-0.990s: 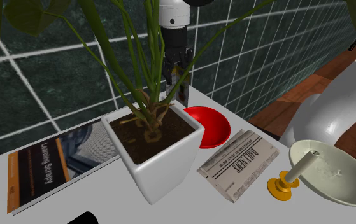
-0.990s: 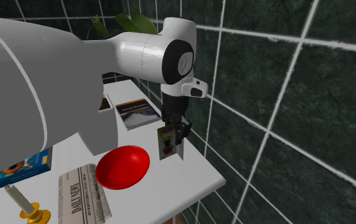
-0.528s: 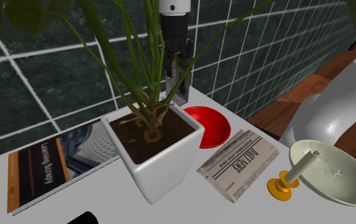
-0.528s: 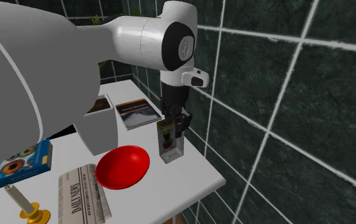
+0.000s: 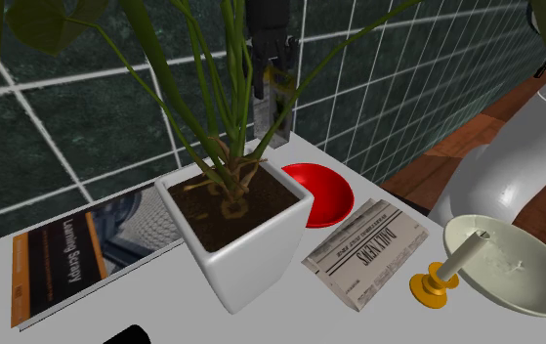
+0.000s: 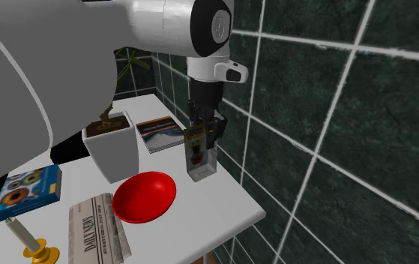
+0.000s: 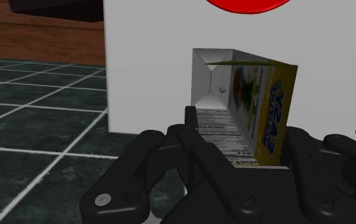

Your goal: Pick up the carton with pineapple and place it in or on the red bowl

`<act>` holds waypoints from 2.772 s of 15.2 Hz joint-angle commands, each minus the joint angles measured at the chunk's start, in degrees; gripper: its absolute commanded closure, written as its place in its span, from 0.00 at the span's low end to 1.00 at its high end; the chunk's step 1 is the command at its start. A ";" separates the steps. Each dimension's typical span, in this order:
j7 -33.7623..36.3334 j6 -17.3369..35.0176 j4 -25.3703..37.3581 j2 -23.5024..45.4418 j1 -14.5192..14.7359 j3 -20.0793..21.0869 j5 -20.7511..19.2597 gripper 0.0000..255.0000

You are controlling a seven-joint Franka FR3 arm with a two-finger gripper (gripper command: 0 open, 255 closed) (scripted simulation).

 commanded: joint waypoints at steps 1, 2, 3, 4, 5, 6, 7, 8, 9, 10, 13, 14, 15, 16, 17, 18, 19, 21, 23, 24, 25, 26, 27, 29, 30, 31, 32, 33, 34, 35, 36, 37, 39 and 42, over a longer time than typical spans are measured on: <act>0.22 -1.72 2.21 0.50 -0.01 0.05 -0.16 1.00; 0.35 -2.55 3.35 0.84 0.00 0.09 -0.27 1.00; 0.49 -3.39 4.52 1.19 0.00 0.14 -0.38 1.00; 0.63 -4.23 5.72 1.56 0.01 0.19 -0.50 1.00; 0.78 -5.08 6.94 1.95 0.03 0.25 -0.63 1.00; 0.94 -5.94 8.19 2.37 0.05 0.32 -0.77 1.00; 1.11 -6.81 9.47 2.80 0.08 0.39 -0.91 1.00; 1.28 -7.69 10.78 3.26 0.11 0.47 -1.06 1.00; 1.37 -8.13 11.44 3.50 0.13 0.52 -1.14 1.00; 1.98 -8.48 10.50 2.04 0.41 0.74 -0.49 1.00; 3.98 -9.78 8.22 -2.01 1.33 1.50 1.41 1.00; 4.71 -10.28 7.64 -3.26 1.66 1.78 2.04 1.00; 5.46 -10.80 7.14 -4.46 2.00 2.07 2.66 1.00; 6.25 -11.35 6.72 -5.61 2.34 2.38 3.29 1.00; 7.06 -11.93 6.38 -6.71 2.69 2.71 3.91 1.00; 7.92 -12.52 6.11 -7.75 3.05 3.06 4.53 1.00; 8.80 -13.14 5.93 -8.75 3.40 3.42 5.14 1.00; 10.68 -14.41 5.78 -10.58 4.13 4.20 6.38 1.00; 11.23 -14.14 4.45 -11.84 4.48 4.43 7.04 1.00; 10.99 -13.34 3.12 -12.39 4.54 4.33 7.18 1.00; 10.75 -12.55 1.82 -12.93 4.60 4.24 7.33 1.00; 10.53 -11.77 0.54 -13.44 4.66 4.17 7.46 1.00; 10.31 -11.00 -0.71 -13.93 4.72 4.11 7.60 1.00; 9.91 -9.46 -3.15 -14.86 4.85 4.01 7.85 1.00; 9.72 -8.70 -4.34 -15.30 4.92 3.97 7.98 1.00; 9.54 -7.95 -5.50 -15.72 4.99 3.95 8.10 1.00; 9.36 -7.20 -6.65 -16.13 5.05 3.93 8.22 1.00; 9.20 -6.45 -7.77 -16.52 5.12 3.92 8.34 1.00; 9.03 -5.71 -8.88 -16.90 5.19 3.92 8.45 1.00; 8.88 -4.97 -9.97 -17.26 5.26 3.93 8.57 1.00; 8.72 -4.23 -11.05 -17.61 5.32 3.94 8.68 1.00; 8.58 -3.50 -12.11 -17.94 5.39 3.96 8.80 1.00; 8.30 -2.03 -14.18 -18.56 5.53 4.02 9.02 1.00; 7.92 0.16 -17.18 -19.39 5.73 4.16 9.36 1.00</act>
